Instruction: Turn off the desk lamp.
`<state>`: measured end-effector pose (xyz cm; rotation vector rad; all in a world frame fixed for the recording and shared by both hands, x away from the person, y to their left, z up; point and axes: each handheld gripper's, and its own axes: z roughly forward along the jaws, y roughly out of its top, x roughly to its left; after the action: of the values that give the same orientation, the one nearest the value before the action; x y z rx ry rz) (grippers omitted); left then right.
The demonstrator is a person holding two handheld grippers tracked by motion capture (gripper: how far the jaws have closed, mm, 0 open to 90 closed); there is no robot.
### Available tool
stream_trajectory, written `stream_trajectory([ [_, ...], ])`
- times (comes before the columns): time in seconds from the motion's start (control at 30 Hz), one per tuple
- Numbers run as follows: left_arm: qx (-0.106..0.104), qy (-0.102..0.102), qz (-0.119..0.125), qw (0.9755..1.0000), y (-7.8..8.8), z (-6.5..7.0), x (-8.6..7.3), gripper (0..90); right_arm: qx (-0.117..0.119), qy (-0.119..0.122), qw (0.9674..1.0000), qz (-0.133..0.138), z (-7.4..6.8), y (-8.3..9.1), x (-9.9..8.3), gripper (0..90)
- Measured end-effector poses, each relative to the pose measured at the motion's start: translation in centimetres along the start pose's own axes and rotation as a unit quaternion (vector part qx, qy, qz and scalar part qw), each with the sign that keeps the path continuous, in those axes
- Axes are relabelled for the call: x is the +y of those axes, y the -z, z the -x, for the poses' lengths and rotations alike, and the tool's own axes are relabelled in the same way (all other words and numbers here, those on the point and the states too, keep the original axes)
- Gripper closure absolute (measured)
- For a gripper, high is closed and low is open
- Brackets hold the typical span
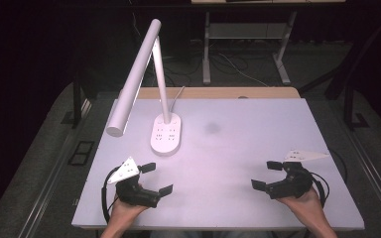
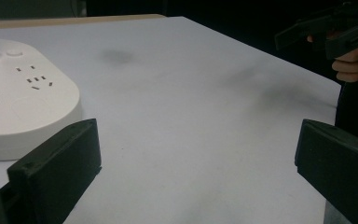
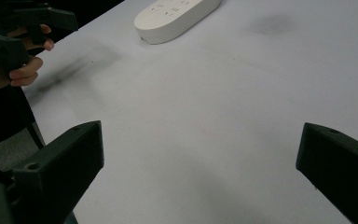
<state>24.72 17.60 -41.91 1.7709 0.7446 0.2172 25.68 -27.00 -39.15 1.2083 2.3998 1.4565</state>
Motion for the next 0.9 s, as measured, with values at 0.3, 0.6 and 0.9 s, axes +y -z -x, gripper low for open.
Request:
stream_trajectory([
  [0.3,-0.001,0.003,-0.001,1.0000,0.1,0.0,0.0,0.0,0.003,0.008,1.0000,-0.003,-0.1,-0.1,1.9,0.7],
  [0.6,-0.001,0.004,-0.004,1.0000,-0.1,0.0,0.0,0.0,0.007,0.015,0.9999,-0.004,0.2,-0.5,3.4,0.7],
  [0.9,-0.001,0.004,-0.003,1.0000,-0.1,0.0,0.0,0.0,0.012,0.021,0.9996,-0.018,0.1,-1.4,4.9,0.7],
])
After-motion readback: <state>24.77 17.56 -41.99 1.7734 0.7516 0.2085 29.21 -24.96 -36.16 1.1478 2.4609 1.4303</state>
